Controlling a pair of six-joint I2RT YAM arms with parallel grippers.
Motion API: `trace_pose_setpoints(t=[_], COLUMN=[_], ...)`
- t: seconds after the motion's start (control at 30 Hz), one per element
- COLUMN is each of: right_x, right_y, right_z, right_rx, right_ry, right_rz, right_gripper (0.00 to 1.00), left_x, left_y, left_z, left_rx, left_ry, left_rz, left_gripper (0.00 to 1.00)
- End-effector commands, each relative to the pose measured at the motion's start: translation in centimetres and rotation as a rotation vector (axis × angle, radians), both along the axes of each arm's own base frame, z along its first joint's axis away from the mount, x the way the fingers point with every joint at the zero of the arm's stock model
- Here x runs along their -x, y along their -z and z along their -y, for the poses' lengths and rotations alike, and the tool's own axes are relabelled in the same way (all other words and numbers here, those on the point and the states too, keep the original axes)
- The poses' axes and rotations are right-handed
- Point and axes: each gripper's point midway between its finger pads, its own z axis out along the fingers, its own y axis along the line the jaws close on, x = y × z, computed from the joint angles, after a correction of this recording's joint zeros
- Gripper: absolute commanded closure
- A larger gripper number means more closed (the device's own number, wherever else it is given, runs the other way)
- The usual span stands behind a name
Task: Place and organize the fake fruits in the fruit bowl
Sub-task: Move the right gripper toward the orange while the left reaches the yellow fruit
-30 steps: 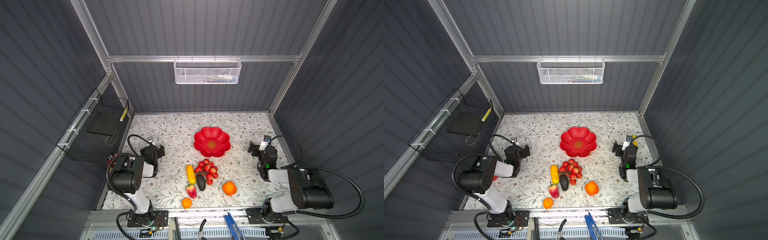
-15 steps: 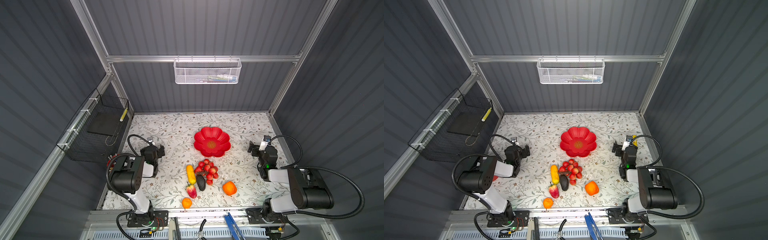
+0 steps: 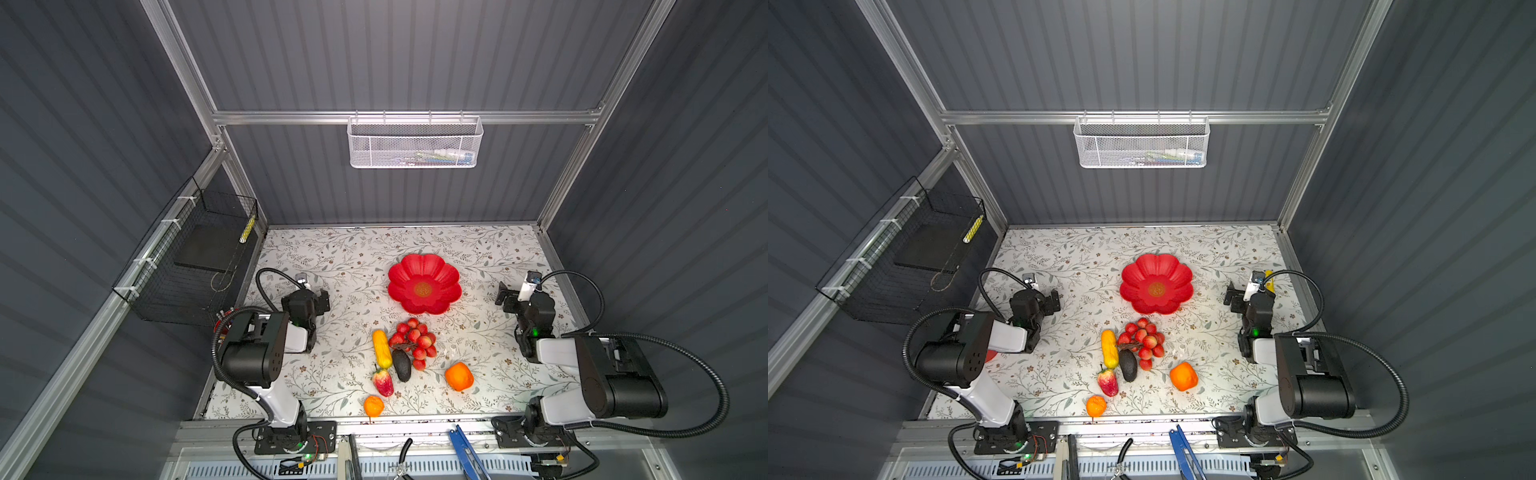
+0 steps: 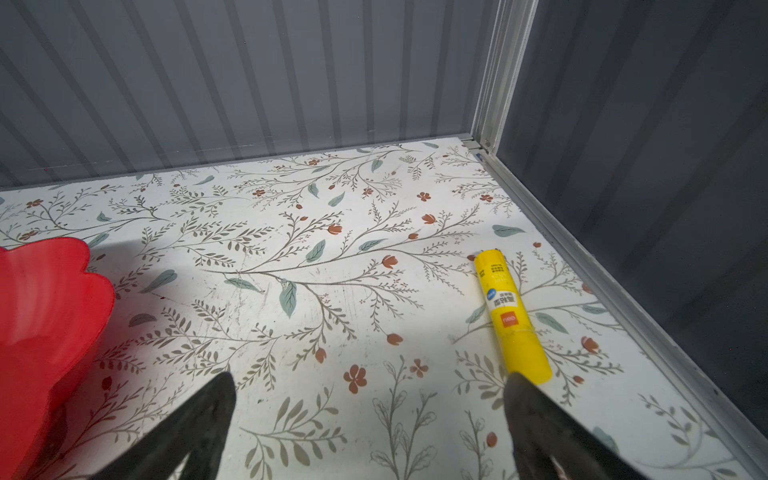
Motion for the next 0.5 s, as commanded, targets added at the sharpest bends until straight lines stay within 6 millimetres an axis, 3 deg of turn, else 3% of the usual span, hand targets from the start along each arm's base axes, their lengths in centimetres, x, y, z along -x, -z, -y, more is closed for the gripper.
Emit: trace_pose_setpoints(t=[0.0, 0.1, 0.17, 0.23, 0.33, 0.47], right_x=[-0.3, 0.2, 0.6, 0.9, 1.1, 1.9], right_y=[-1.0, -2.1, -3.8, -6.1, -8.5, -8.7], right_z=[0.2, 1.4, 2.1, 2.4, 0.6, -2.5], right_rx=[-0.008, -0.014, -0.025, -0.163, -0.376, -0.437], right_ry=[0.008, 0.088, 0.149, 0.214, 0.181, -0.008], right_rz=[0.03, 0.029, -0.032, -0.076, -0.091, -0.126], right_gripper=[0.01, 0.01, 0.01, 0.01, 0.01, 0.01], left_x=[-1.0, -1.3, -1.4, -1.4, -0.9, 0.6], left_y=[-1.6, -2.7, -4.2, -6.1, -8.0, -8.7], left_z=[0.0, 0.4, 0.9, 1.8, 4.0, 6.2], left_rx=[-0.006, -0.014, -0.019, -0.007, -0.02, 0.015], left_ry=[-0.013, 0.0, -0.013, -0.008, 0.013, 0.037], left_rz=[0.003, -0.048, -0.08, -0.073, -0.096, -0.16], left_gripper=[0.0, 0.0, 0.0, 0.01, 0.04, 0.05])
